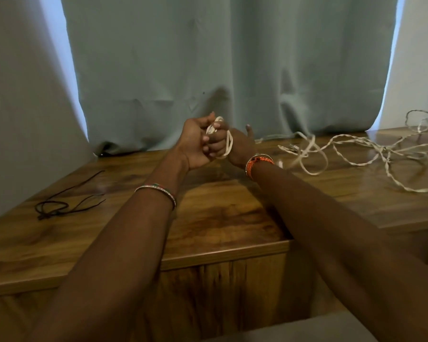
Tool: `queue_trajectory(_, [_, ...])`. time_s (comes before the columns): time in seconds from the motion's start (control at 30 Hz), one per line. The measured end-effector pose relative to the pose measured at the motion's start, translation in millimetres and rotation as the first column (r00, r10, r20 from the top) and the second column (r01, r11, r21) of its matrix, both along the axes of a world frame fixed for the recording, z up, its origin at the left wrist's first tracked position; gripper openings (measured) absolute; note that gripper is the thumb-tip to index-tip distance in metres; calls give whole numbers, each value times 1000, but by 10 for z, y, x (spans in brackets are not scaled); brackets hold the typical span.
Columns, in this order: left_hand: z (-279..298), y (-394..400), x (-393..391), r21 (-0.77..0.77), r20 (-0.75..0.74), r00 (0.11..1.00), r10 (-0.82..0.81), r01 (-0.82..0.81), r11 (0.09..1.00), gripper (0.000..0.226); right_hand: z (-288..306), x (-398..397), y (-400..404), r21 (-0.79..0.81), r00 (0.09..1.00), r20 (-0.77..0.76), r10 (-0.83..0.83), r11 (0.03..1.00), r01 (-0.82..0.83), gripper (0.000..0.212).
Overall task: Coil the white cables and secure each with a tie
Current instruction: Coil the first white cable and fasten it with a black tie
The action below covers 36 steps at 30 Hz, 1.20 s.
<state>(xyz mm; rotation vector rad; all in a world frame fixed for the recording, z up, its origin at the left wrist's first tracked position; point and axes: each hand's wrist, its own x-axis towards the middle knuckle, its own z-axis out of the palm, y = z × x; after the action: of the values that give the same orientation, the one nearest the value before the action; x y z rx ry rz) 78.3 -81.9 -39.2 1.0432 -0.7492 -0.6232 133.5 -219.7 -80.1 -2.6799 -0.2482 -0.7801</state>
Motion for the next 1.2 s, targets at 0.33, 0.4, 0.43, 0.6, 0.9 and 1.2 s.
queue_trajectory(0.33, [-43,268,141,-183,91,949,301,-281,942,20,-186,-384,41,-254,993,-107,-48,967,19,27])
queue_trajectory(0.4, [-96,289,199,-178,60,902,427,-412,894,27,-186,-515,172,-362,997,-47,-56,932,35,27])
queue_trajectory(0.43, [-127,300,226,-173,48,873,486,-471,865,28,-173,-578,224,-407,999,-5,-53,912,47,28])
queue_trajectory(0.6, [-197,276,295,-145,-13,777,630,-625,767,27,-123,-950,384,-569,989,88,121,821,-50,38])
queue_trajectory(0.9, [-276,248,218,57,380,622,685,-755,654,31,-44,-1320,325,-390,934,216,283,903,-183,32])
queue_trajectory(1.2, [-130,114,-7,-8,-80,829,554,-556,831,27,-162,-1189,164,-436,985,6,171,887,-151,24])
